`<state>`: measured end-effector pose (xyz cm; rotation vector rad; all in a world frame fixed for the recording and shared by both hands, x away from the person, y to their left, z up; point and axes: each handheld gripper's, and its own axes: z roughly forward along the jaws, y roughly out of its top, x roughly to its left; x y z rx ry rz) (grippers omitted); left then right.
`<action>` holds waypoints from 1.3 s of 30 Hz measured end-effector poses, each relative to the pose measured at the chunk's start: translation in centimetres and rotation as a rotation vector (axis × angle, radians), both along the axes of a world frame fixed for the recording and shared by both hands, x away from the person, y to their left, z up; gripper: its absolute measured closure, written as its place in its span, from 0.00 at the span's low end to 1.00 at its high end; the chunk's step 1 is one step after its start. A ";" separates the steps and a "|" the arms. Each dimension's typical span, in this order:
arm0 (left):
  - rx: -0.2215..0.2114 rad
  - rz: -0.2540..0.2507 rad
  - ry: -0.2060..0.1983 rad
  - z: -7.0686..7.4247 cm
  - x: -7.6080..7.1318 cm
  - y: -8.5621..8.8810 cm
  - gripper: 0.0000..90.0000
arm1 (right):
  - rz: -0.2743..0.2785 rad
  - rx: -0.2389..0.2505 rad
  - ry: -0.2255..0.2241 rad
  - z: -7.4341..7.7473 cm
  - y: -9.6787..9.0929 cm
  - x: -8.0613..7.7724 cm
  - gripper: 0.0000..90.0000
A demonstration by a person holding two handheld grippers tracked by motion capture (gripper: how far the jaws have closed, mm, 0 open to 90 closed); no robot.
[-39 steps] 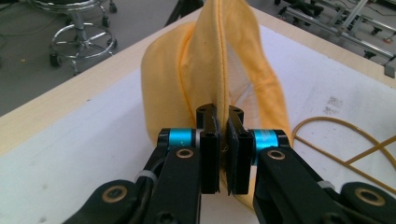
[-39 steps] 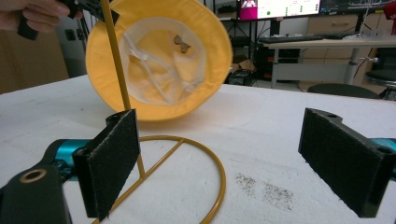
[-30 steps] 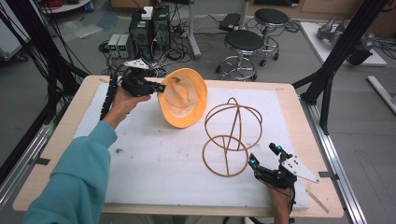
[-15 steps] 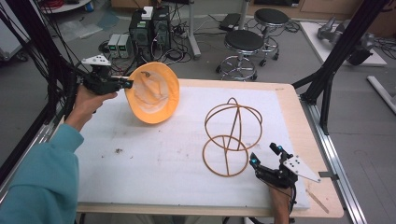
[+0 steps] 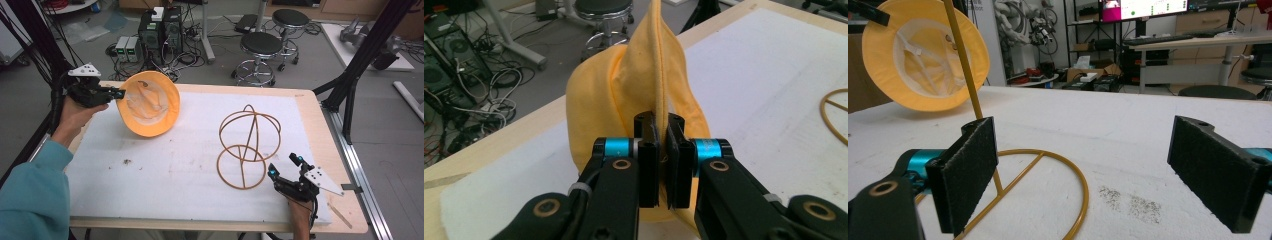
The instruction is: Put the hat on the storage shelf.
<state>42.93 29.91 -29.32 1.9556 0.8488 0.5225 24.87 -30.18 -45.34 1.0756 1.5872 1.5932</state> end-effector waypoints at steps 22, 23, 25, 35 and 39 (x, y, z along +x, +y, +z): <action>0.001 -0.115 0.020 -1.7 -2.0 -3.4 0.95 | 0.000 -0.003 -0.002 0.0 0.0 0.0 0.13; -0.005 -0.126 0.020 -1.8 -2.2 -3.7 0.95 | 0.000 -0.003 -0.002 0.0 0.0 0.0 0.13; -0.012 -0.138 0.021 -1.8 -2.4 -4.1 0.95 | -0.001 -0.006 -0.009 0.0 0.0 0.0 0.13; -0.040 -0.211 0.032 -2.6 -3.8 -6.5 0.95 | 0.000 -0.002 -0.003 0.0 0.0 -0.1 0.13; -0.034 -0.243 0.032 -3.0 -4.3 -7.5 0.95 | 0.001 0.000 -0.006 0.0 0.0 -0.1 0.13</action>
